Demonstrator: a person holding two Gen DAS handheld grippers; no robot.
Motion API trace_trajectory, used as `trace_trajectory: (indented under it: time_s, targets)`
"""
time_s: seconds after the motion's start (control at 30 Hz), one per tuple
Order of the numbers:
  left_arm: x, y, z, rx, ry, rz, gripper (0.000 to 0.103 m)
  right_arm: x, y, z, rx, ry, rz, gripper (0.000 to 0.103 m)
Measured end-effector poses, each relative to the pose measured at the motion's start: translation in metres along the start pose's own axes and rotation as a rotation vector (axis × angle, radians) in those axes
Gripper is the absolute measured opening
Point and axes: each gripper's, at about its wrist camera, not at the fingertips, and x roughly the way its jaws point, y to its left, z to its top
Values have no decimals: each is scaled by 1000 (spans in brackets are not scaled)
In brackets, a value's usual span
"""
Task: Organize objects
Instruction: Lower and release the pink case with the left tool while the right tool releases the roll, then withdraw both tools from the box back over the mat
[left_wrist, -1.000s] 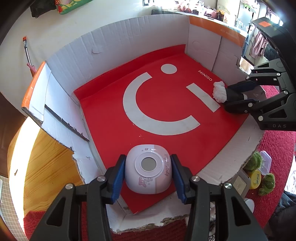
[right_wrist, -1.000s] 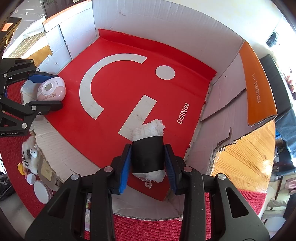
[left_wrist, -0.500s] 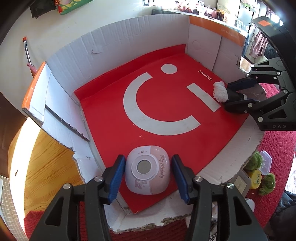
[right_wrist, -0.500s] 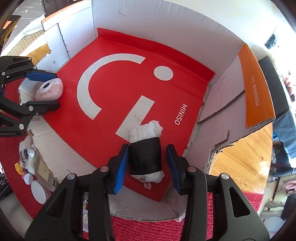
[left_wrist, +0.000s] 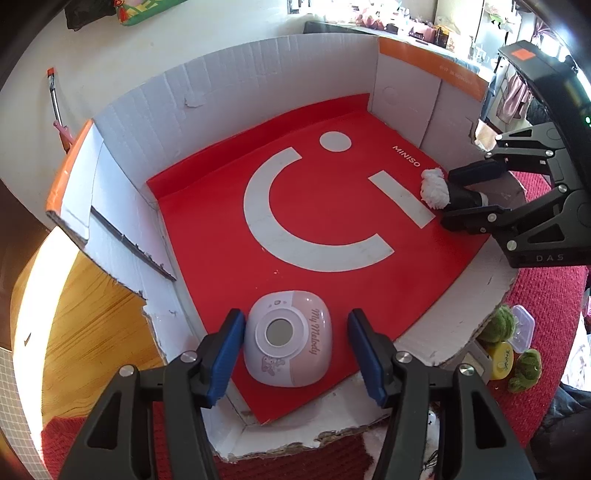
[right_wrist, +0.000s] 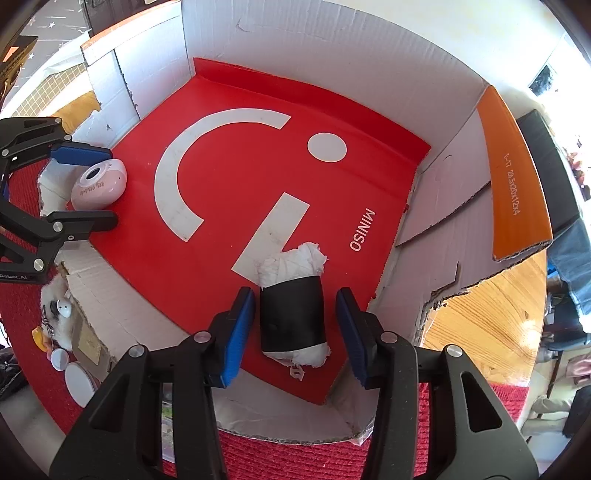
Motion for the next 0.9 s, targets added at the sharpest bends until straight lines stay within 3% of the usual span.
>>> trace_trajectory:
  time_s: [0.3,0.33,0.4,0.7,0.9]
  targets:
    - [-3,5,-5,-4,-7,7,63,-11,-12,-20,6,-5,1,46]
    - [-1,4,-3,-4,-7,7,63,-8,1,-12,6,-5,0,46]
    - [-5,5,-7,-4,-9,11,63,22,12,61,4,-4,-2,47]
    - [-1,-12,8,-26,-24,26,65,4,5,43,10,-27,-17,54]
    - [-9,-11,14,-65,-82,38,67,-16,-9,28,36,-64,-5,57]
